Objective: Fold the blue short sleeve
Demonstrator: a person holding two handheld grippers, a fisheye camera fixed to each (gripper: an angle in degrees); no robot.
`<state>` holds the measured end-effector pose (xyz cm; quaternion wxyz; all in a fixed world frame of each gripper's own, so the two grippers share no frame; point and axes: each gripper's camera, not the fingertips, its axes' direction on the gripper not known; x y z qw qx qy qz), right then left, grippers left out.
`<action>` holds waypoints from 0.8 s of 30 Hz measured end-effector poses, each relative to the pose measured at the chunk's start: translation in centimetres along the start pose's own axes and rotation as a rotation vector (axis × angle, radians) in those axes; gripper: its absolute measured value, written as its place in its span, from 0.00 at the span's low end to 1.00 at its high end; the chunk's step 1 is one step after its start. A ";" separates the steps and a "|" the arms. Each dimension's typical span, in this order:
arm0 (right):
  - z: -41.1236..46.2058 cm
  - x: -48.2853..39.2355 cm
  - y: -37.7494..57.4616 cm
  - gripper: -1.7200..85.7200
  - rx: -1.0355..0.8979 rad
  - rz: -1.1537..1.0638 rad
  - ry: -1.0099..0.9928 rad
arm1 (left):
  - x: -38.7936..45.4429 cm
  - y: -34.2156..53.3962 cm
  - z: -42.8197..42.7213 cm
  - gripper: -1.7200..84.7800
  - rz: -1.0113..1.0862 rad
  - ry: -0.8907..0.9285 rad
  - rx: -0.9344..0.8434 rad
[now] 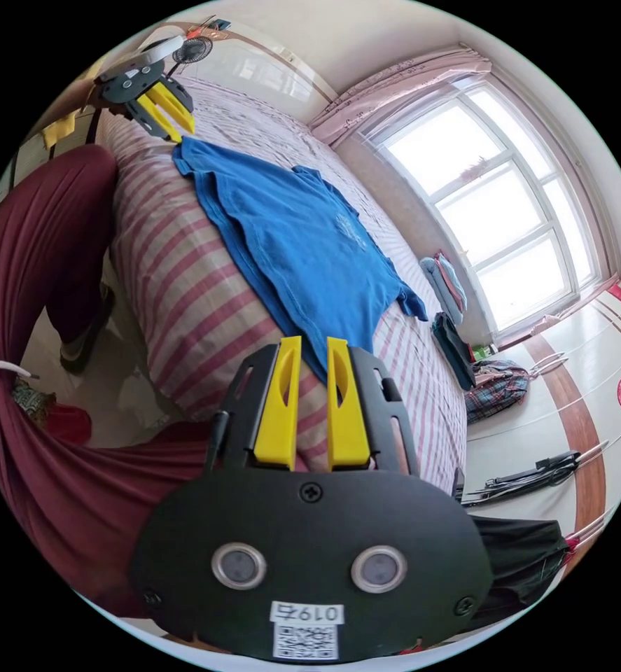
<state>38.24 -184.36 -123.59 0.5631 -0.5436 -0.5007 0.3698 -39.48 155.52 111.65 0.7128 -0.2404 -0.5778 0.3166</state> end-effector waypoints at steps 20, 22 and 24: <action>-0.4 -3.7 -2.5 0.06 0.004 -0.066 0.022 | 1.6 2.8 -0.8 0.03 -0.182 0.056 0.113; -0.7 -3.9 -2.4 0.04 0.014 -0.059 0.050 | 1.5 3.4 -0.5 0.03 -0.203 0.068 0.117; -1.1 -3.8 -2.3 0.05 0.022 -0.053 0.039 | 1.3 3.9 -0.3 0.03 -0.225 0.082 0.121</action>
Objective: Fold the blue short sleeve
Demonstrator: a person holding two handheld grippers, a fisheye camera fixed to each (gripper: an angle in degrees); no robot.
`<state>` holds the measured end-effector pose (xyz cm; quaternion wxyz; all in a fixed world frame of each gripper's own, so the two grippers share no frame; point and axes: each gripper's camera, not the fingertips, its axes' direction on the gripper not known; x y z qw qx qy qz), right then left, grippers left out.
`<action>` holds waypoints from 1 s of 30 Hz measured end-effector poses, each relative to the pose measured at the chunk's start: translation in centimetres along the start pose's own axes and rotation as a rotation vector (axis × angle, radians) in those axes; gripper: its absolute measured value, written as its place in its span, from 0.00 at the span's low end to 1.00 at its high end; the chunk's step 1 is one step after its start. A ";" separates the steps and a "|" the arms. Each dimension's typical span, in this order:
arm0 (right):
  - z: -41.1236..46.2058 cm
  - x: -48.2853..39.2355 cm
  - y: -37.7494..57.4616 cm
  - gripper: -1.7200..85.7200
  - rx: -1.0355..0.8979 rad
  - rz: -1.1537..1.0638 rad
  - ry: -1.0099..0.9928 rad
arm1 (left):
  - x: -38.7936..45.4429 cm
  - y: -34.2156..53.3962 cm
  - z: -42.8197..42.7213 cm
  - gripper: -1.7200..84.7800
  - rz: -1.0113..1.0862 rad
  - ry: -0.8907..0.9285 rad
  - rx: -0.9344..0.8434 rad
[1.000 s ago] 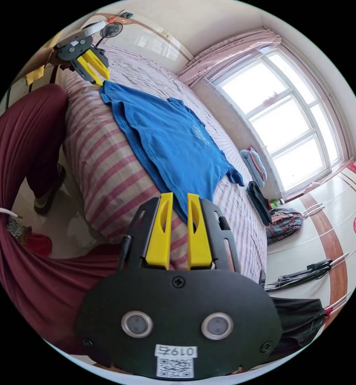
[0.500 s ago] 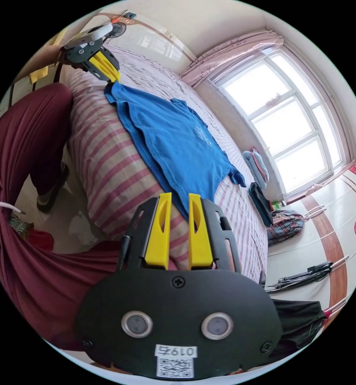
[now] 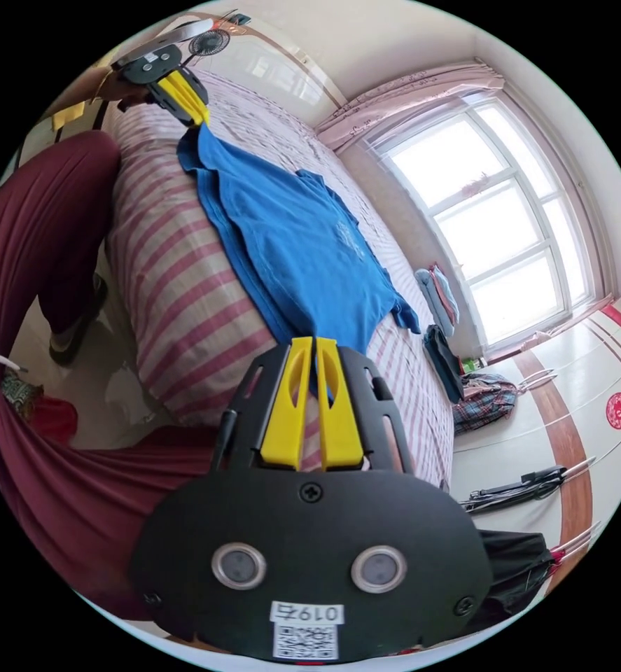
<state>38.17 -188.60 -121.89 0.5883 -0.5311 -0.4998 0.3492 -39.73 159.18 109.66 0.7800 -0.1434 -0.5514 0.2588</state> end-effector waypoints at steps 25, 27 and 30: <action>-1.9 4.9 5.7 0.01 0.061 0.077 -0.005 | -3.7 6.4 2.7 0.02 -0.135 0.092 0.079; -1.7 5.8 6.6 0.01 0.062 0.092 -0.016 | -4.0 6.9 3.1 0.02 -0.141 0.099 0.080; -1.0 6.3 7.7 0.01 0.054 0.058 -0.046 | -3.8 7.4 4.3 0.02 -0.101 0.101 0.059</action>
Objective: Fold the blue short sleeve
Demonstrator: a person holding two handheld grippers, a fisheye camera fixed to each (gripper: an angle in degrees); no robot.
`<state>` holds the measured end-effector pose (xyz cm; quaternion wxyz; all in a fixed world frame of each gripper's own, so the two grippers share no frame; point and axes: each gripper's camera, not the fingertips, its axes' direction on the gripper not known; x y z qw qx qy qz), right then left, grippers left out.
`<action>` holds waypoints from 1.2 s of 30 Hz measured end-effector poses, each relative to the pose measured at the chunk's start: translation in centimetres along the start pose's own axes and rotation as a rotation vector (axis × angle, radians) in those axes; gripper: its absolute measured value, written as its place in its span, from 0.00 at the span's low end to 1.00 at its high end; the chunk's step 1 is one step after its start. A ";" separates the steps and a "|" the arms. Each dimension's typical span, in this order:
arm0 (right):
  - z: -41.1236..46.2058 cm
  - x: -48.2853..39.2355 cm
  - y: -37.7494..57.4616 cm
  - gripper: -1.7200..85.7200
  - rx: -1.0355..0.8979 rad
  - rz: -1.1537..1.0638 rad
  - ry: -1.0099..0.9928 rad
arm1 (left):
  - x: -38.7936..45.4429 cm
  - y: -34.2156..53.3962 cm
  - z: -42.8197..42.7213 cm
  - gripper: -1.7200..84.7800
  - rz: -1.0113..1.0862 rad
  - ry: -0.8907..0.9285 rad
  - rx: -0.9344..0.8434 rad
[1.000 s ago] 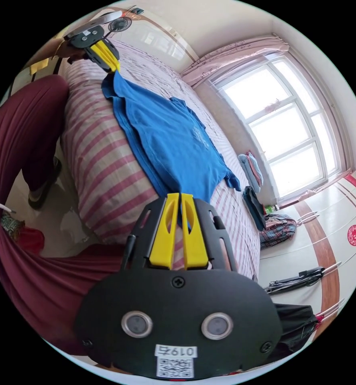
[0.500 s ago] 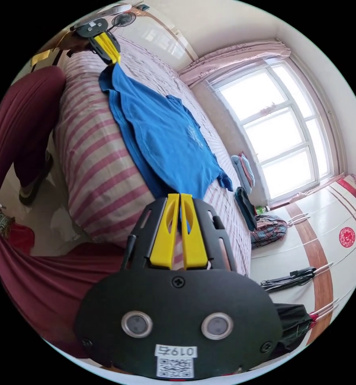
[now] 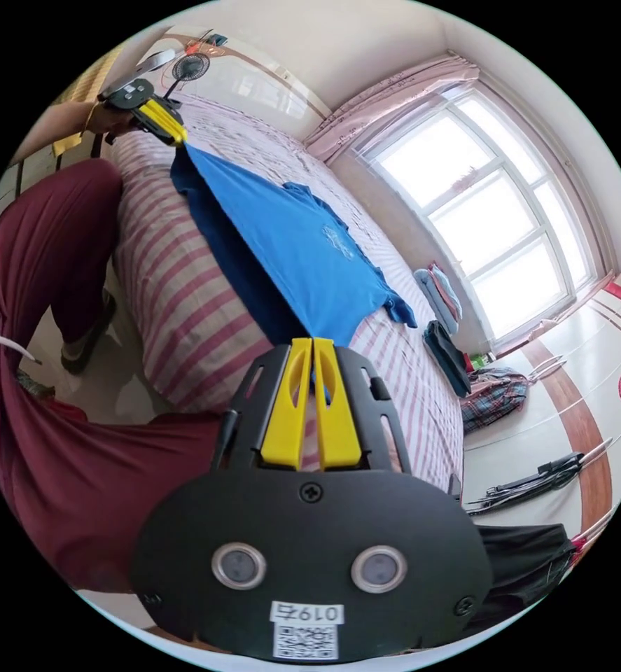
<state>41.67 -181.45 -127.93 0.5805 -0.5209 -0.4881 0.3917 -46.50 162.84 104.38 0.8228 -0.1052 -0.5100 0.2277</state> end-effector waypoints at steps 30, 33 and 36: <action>7.7 31.6 24.4 0.13 -0.026 0.734 -0.443 | -18.0 8.7 9.5 0.06 -0.471 0.392 -0.013; 10.1 35.1 27.2 0.14 -0.063 0.812 -0.507 | -22.6 10.7 13.1 0.09 -0.734 0.583 -0.024; 12.1 37.9 30.1 0.14 -0.079 0.889 -0.587 | -25.9 13.0 17.0 0.10 -0.958 0.777 -0.031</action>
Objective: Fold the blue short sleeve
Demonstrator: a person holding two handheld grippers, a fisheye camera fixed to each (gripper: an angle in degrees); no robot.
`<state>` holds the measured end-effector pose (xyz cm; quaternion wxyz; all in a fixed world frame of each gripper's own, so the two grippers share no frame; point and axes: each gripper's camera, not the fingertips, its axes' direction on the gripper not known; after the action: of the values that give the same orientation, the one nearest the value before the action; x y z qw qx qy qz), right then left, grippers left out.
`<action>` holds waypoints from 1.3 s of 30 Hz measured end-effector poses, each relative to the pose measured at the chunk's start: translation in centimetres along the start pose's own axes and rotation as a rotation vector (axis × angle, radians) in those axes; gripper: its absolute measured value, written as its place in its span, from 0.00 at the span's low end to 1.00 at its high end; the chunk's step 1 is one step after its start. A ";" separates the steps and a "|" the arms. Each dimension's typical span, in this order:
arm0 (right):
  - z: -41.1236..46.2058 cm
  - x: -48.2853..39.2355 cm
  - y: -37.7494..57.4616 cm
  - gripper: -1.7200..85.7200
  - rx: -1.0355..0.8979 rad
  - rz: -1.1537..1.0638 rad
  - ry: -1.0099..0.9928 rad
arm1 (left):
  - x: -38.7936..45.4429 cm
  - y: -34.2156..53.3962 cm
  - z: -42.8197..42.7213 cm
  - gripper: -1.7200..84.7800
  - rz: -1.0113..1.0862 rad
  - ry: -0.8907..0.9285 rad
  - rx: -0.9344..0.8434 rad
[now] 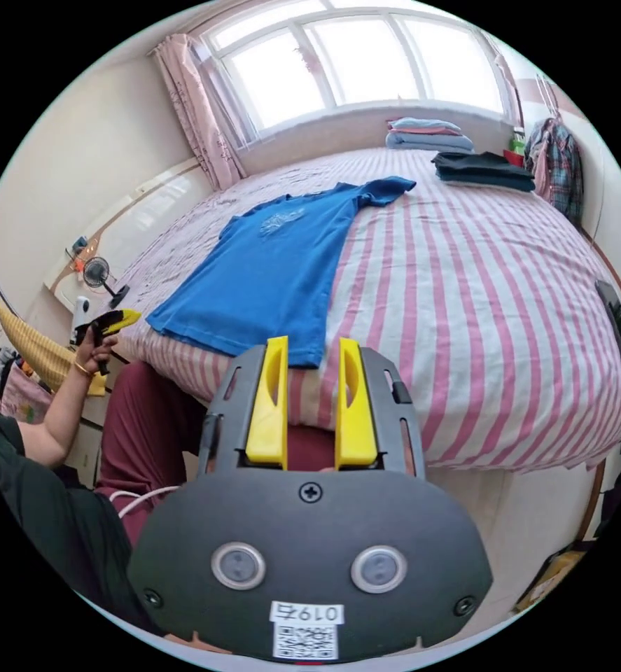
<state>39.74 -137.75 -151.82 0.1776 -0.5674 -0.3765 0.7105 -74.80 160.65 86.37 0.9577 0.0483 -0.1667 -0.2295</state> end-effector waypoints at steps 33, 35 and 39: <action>-6.9 42.3 -2.7 0.02 -0.035 0.405 -0.694 | -23.9 -9.3 2.8 0.03 -0.405 0.527 -0.001; -8.3 43.5 -2.7 0.02 0.004 0.409 -0.722 | -23.9 -9.5 1.6 0.03 -0.383 0.554 0.034; -11.7 45.7 -3.3 0.02 0.048 0.400 -0.734 | -23.2 -10.3 0.0 0.03 -0.339 0.539 0.039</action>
<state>36.77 -100.63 -180.94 -0.0969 -0.3343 -0.2806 0.8945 -98.66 162.09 77.74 0.9144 0.1529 0.0992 -0.3614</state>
